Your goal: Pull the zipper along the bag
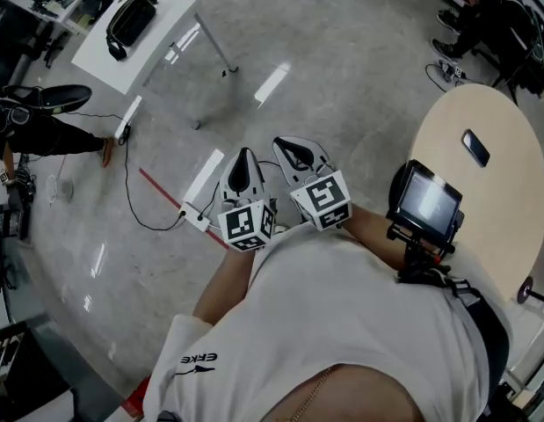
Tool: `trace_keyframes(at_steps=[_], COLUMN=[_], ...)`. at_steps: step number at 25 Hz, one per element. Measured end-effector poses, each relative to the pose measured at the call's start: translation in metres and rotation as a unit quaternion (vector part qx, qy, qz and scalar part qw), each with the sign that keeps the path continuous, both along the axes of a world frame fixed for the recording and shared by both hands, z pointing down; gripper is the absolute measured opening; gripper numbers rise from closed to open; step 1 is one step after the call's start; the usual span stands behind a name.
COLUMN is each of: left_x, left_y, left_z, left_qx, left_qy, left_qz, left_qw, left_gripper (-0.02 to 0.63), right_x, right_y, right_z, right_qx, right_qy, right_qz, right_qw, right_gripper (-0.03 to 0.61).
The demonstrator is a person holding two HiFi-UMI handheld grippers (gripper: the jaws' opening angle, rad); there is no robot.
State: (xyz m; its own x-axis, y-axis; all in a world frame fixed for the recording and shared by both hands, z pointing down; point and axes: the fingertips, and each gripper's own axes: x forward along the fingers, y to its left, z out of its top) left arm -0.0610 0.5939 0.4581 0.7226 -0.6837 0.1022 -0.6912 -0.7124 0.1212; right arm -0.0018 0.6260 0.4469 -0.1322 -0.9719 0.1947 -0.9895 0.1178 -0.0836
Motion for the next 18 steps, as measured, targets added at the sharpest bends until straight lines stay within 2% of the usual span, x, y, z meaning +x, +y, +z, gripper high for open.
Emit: trace_keyframes(at_steps=[3, 9, 18], left_x=[0.038, 0.081, 0.100], left_y=[-0.002, -0.001, 0.002], left_z=[-0.006, -0.003, 0.008], left_qx=[0.003, 0.007, 0.010], left_qy=[-0.003, -0.003, -0.013], left_qz=[0.012, 0.033, 0.058], left_qw=[0.9999, 0.9994, 0.9982], left_gripper=[0.003, 0.003, 0.003], right_x=[0.037, 0.079, 0.098], right_y=[-0.001, 0.002, 0.004], right_z=[-0.004, 0.003, 0.015], right_qx=[0.002, 0.005, 0.004], right_qy=[-0.005, -0.013, -0.026], right_qz=[0.013, 0.037, 0.063], right_qw=[1.000, 0.999, 0.998], right_gripper=[0.005, 0.005, 0.005])
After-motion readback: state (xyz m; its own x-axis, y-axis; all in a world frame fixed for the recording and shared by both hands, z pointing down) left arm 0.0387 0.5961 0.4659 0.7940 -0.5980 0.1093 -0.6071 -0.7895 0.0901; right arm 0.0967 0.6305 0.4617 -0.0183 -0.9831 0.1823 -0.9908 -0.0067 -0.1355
